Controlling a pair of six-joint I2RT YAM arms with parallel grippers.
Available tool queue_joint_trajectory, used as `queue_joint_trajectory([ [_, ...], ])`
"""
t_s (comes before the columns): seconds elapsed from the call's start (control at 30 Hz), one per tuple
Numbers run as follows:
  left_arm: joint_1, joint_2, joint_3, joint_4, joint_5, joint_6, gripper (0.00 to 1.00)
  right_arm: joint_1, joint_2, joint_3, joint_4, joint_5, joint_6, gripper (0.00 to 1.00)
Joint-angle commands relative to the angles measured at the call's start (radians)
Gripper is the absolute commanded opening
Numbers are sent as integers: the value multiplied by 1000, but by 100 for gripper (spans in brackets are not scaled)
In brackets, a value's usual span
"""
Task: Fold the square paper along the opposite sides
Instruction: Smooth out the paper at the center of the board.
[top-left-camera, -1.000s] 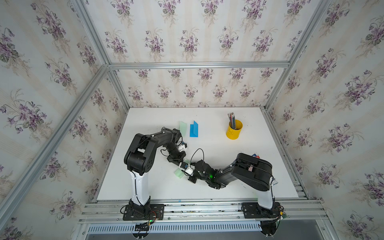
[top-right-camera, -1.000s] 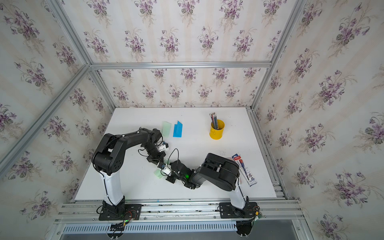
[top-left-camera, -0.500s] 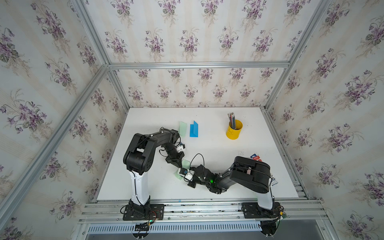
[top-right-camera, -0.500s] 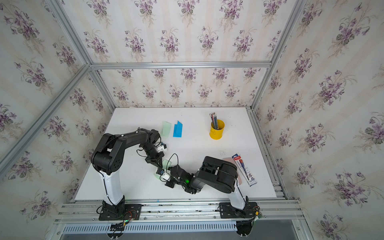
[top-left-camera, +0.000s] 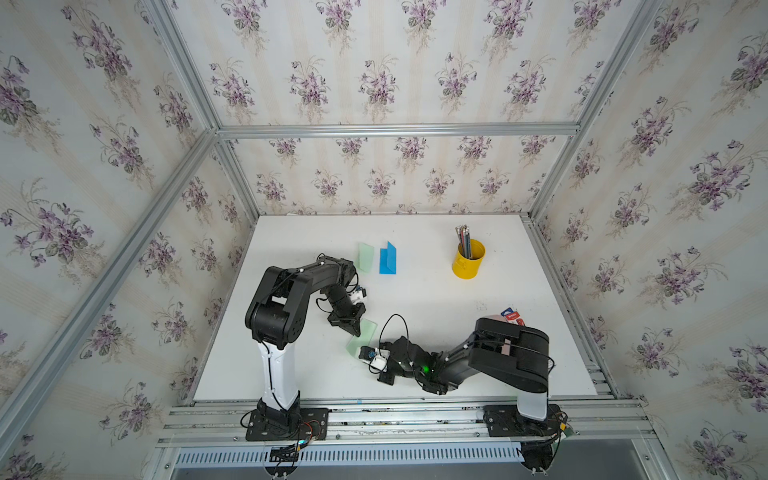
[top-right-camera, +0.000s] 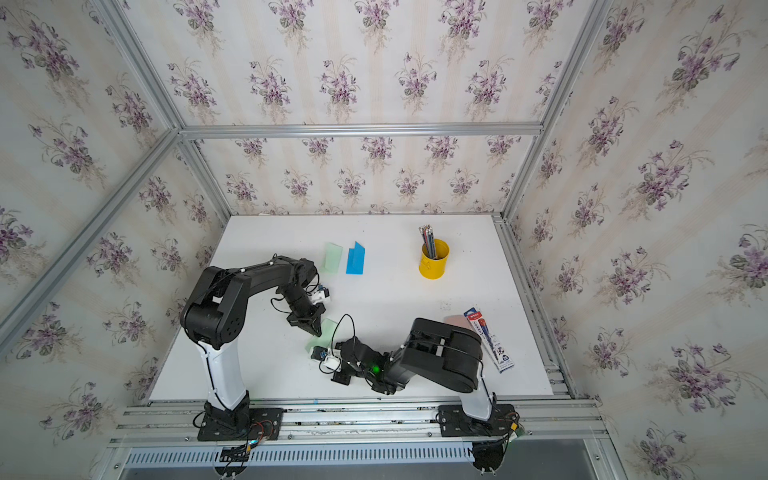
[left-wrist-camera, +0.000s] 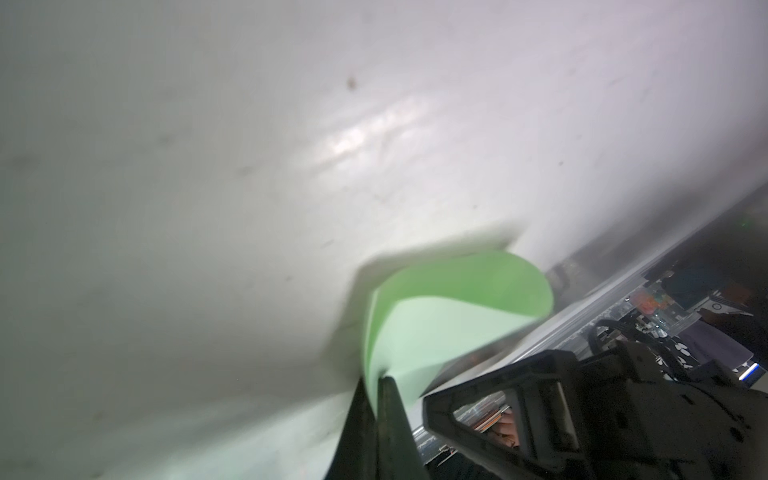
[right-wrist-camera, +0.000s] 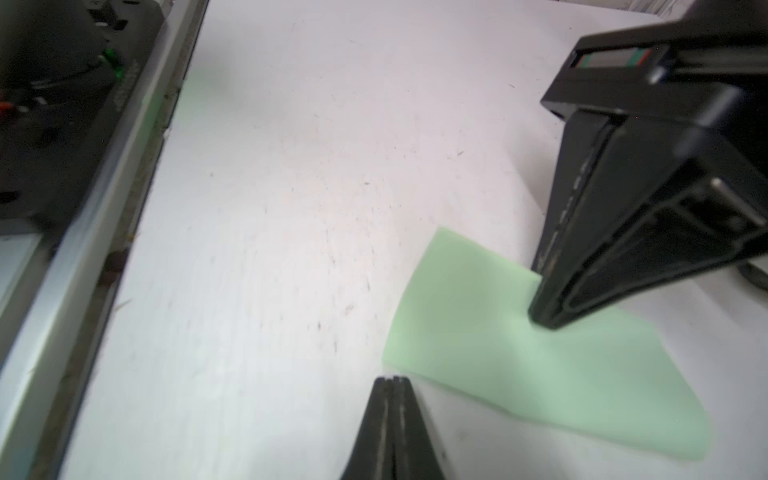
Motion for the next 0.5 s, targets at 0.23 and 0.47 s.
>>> queue_joint_trajectory([
  [0.23,-69,-137,-190,331,8,-249,0,-156,-76,-36,115,164,10,0],
  [0.47,-75,-152,-246,412,17,-320,0,-152,24,39,119,118,64,0],
])
